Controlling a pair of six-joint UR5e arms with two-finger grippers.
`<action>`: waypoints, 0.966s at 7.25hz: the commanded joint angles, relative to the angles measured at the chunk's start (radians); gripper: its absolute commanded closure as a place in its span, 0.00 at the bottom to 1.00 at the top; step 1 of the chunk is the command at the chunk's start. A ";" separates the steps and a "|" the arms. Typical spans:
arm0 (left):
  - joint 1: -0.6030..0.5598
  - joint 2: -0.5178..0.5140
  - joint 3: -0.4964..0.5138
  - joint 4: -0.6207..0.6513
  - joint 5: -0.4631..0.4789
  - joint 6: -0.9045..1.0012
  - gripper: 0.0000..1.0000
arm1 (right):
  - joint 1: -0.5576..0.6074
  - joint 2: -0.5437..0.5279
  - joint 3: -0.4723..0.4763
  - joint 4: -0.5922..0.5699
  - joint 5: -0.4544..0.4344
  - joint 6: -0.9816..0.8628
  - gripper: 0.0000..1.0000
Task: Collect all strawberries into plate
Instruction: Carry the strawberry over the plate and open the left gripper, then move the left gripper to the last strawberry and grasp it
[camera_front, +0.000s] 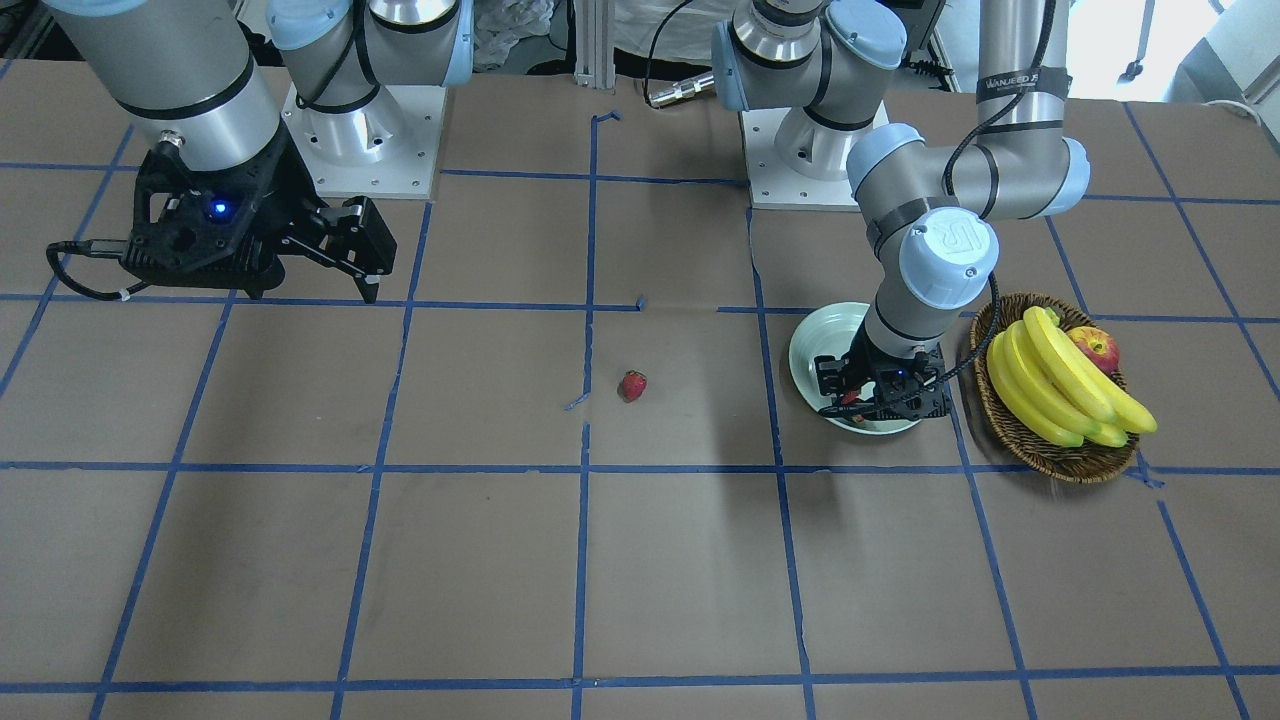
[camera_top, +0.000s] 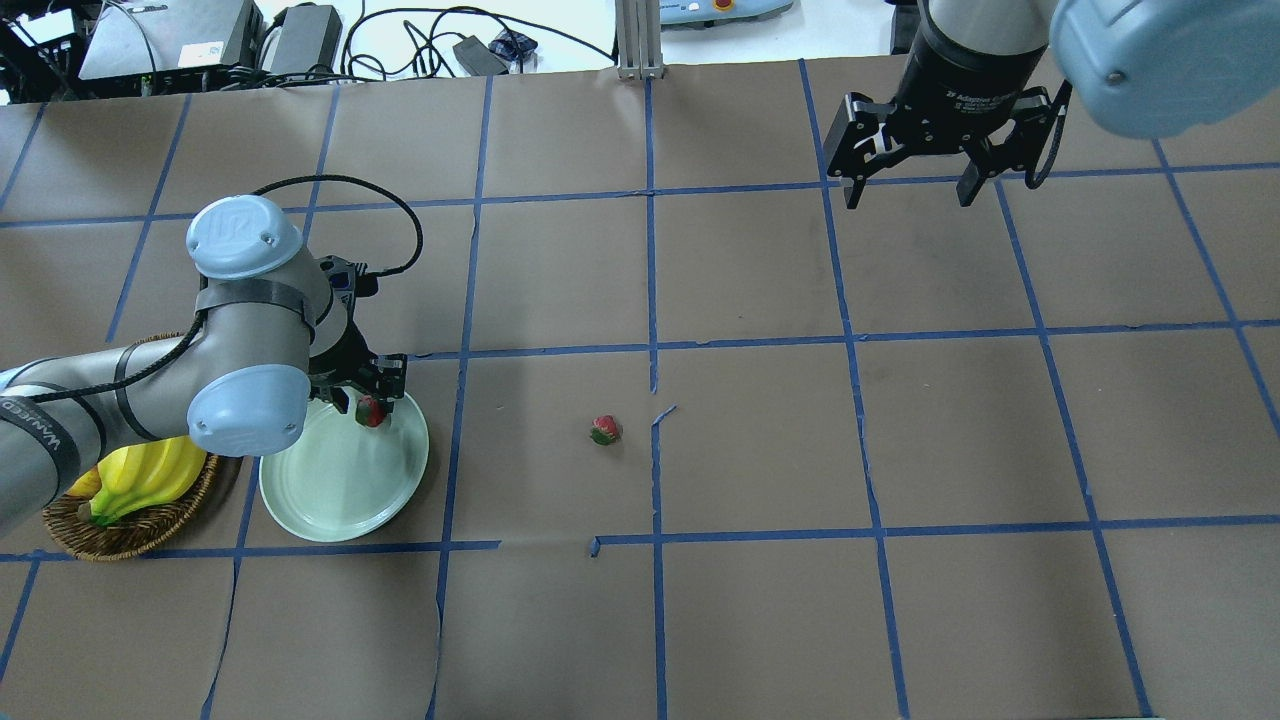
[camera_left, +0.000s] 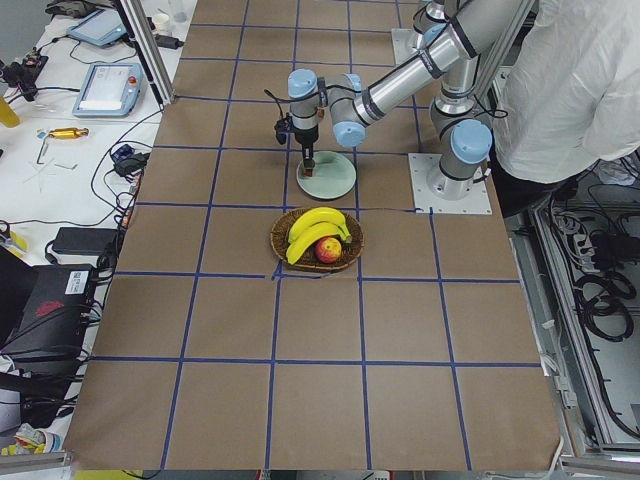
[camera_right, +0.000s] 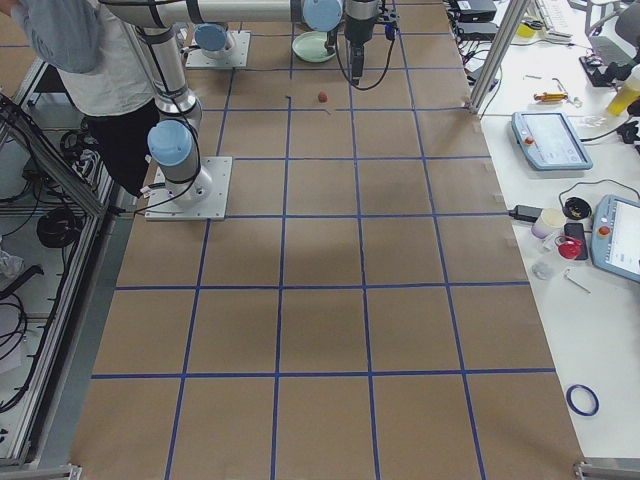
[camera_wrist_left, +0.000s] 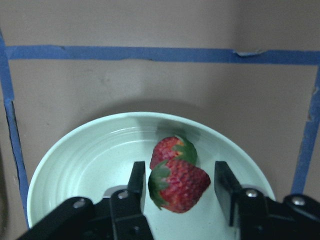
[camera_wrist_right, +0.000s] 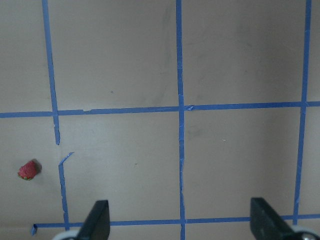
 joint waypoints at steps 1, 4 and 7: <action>-0.017 0.040 0.005 -0.063 -0.029 -0.023 0.00 | 0.002 0.000 0.000 0.000 0.000 0.000 0.00; -0.146 0.069 0.007 -0.050 -0.186 -0.307 0.00 | 0.002 0.000 0.002 0.000 0.000 0.000 0.00; -0.369 -0.024 0.069 0.018 -0.166 -0.603 0.05 | 0.000 0.000 0.001 0.002 0.000 0.000 0.00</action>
